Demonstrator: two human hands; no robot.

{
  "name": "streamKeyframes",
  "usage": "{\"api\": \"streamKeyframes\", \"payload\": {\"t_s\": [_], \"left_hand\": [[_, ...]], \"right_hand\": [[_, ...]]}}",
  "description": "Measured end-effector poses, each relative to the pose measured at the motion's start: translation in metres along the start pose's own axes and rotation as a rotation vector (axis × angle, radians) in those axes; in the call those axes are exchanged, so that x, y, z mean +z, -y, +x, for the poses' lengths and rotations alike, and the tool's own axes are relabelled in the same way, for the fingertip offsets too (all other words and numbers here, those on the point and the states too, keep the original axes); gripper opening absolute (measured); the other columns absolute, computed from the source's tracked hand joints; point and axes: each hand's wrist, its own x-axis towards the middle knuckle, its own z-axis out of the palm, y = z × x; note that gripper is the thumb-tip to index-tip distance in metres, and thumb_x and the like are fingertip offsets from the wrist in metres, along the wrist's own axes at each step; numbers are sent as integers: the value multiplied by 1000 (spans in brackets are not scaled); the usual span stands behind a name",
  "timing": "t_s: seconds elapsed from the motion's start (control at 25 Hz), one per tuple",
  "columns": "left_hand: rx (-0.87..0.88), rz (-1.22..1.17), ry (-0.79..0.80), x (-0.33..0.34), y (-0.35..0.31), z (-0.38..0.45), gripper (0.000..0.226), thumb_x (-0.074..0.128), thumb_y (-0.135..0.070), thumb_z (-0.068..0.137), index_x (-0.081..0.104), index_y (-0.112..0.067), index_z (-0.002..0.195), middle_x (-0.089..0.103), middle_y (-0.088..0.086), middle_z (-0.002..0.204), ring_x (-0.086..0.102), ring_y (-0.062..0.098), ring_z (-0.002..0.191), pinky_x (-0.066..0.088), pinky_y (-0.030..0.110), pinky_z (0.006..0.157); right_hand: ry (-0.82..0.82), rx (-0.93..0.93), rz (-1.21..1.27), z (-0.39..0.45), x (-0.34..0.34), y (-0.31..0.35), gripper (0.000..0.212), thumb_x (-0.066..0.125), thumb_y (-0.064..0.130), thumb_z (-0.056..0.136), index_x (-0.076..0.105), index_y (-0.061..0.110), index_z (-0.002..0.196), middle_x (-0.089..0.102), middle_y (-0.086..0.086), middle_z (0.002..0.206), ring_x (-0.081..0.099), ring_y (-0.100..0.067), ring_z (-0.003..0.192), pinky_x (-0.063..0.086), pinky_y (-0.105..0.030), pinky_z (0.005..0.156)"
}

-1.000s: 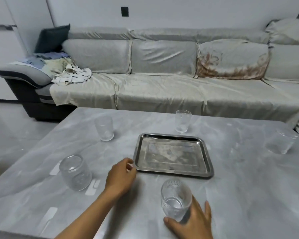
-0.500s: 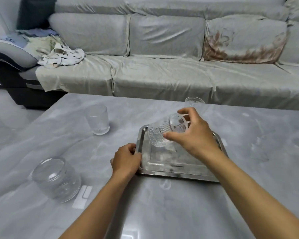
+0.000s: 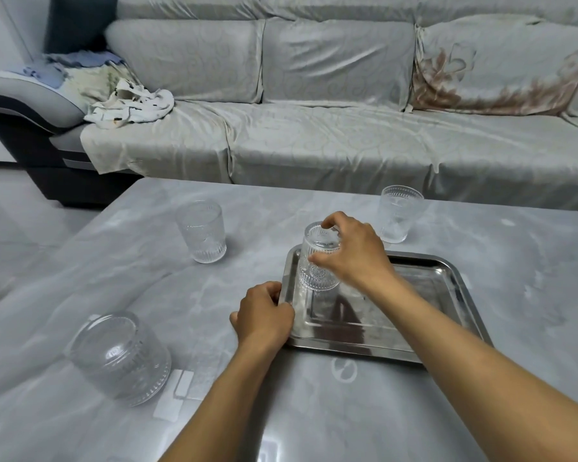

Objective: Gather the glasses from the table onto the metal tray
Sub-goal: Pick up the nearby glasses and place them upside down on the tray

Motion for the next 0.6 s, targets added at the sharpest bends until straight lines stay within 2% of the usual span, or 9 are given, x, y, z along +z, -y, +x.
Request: {"api": "streamKeyframes", "payload": {"t_s": [0.12, 0.24, 0.28, 0.36, 0.44, 0.52, 0.6], "left_hand": [[-8, -5, 6, 0, -1, 3, 20, 58, -17, 76, 71, -32, 81, 71, -11, 71, 65, 18, 81, 44, 44, 95], [13, -6, 55, -5, -4, -3, 18, 58, -20, 75, 71, -30, 82, 72, -10, 76, 66, 19, 83, 47, 44, 93], [34, -7, 74, -10, -6, -7, 20, 58, -21, 74, 71, -28, 87, 74, -8, 82, 66, 20, 86, 49, 44, 92], [113, 46, 75, -24, -15, -14, 35, 58, -21, 76, 68, -26, 109, 72, -1, 107, 65, 23, 101, 49, 43, 95], [240, 143, -55, -55, -18, -22, 43, 57, -20, 80, 62, -20, 123, 68, 3, 118, 62, 24, 108, 48, 43, 96], [343, 104, -252, -98, -16, -33, 35, 58, -21, 81, 66, -21, 115, 71, 1, 111, 64, 24, 102, 50, 41, 91], [353, 149, -420, -136, 2, -41, 33, 62, -28, 78, 66, -25, 111, 70, -1, 112, 63, 26, 103, 50, 42, 90]], "right_hand": [[-14, -41, -24, 1, 5, 2, 57, 79, 43, 68, 53, 23, 115, 63, -1, 120, 56, -26, 108, 41, -31, 79], [22, -51, -9, -7, 4, 1, 66, 79, 39, 71, 46, 21, 125, 54, -4, 132, 53, -28, 117, 43, -36, 91], [8, -58, 5, -14, 3, 2, 71, 79, 37, 71, 44, 18, 131, 50, -6, 138, 49, -30, 123, 40, -37, 98], [-100, -50, 61, -40, 1, 1, 71, 78, 31, 74, 45, 13, 134, 45, -10, 143, 42, -29, 132, 33, -37, 107], [-134, -62, 125, -81, 2, 7, 60, 76, 22, 75, 50, 14, 129, 47, -9, 142, 43, -27, 131, 33, -33, 106], [-44, -90, 143, -124, 0, 13, 47, 74, 13, 75, 58, 14, 119, 52, -6, 136, 49, -26, 127, 34, -29, 100], [44, -99, 161, -156, -5, 17, 36, 74, 11, 75, 63, 15, 109, 57, -2, 130, 54, -22, 121, 35, -23, 95]]}}
